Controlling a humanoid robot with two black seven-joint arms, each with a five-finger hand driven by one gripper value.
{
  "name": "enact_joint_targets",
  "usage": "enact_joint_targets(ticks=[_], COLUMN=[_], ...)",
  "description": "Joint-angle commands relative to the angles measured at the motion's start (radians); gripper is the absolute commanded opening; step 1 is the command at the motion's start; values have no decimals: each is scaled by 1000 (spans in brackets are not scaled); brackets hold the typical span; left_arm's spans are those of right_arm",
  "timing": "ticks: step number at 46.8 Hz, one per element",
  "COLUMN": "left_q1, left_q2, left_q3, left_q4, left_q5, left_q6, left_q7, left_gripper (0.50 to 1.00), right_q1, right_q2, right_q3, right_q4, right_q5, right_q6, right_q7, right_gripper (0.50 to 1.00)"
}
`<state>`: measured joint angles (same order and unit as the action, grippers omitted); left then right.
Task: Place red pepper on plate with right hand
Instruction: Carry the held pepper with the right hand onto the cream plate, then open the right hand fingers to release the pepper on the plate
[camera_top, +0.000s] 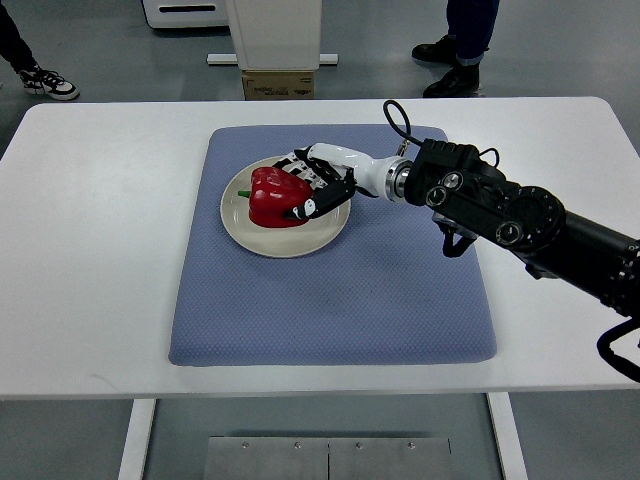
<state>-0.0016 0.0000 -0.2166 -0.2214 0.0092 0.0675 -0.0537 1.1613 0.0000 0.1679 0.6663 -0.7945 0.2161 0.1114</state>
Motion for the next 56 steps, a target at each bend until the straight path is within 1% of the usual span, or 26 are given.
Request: enact_joint_targets(ticks=[1, 8, 11, 13, 14, 15, 17, 18, 21, 23, 29, 41, 53, 56], left_q1=[0, 0, 0, 0, 0, 0, 0, 0, 0, 0, 0, 0, 0, 0], left_q2=[0, 0, 0, 0, 0, 0, 0, 0, 0, 0, 0, 0, 0, 0], left_q3=[0, 0, 0, 0, 0, 0, 0, 0, 0, 0, -1, 0, 0, 0], left_q4=[1, 1, -1, 1, 1, -1, 0, 1, -1, 1, 1, 1, -1, 1], left_q5=[0, 0, 0, 0, 0, 0, 0, 0, 0, 0, 0, 0, 0, 0], left_q6=[0, 0, 0, 0, 0, 0, 0, 0, 0, 0, 0, 0, 0, 0], left_q7=[0, 0, 0, 0, 0, 0, 0, 0, 0, 0, 0, 0, 0, 0], left_gripper=[1000, 1000, 1000, 1000, 1000, 1000, 1000, 1000, 1000, 1000, 1000, 1000, 1000, 1000], right_q1=[-5, -9, -14, -14, -15, -17, -22, -23, -25, -25, -23, -8, 3, 8], right_q2=[0, 0, 0, 0, 0, 0, 0, 0, 0, 0, 0, 0, 0, -29], right_q3=[-1, -1, -1, -1, -1, -1, -1, -1, -1, -1, 1, 24, 62, 67], right_q4=[-1, -1, -1, -2, -2, -2, -2, -2, -2, -2, -4, -17, -8, -7], right_q5=[0, 1, 1, 1, 1, 1, 1, 1, 1, 1, 3, 8, 75, 98], right_q6=[-18, -29, -29, -29, -29, -29, -29, -29, -29, -29, -29, -29, -26, -26], right_q7=[-15, -19, -19, -19, -19, -19, -19, -19, -18, -18, -19, -19, -22, -21], right_gripper=[500, 500, 600, 637, 667, 713, 821, 857, 939, 977, 995, 993, 993, 991])
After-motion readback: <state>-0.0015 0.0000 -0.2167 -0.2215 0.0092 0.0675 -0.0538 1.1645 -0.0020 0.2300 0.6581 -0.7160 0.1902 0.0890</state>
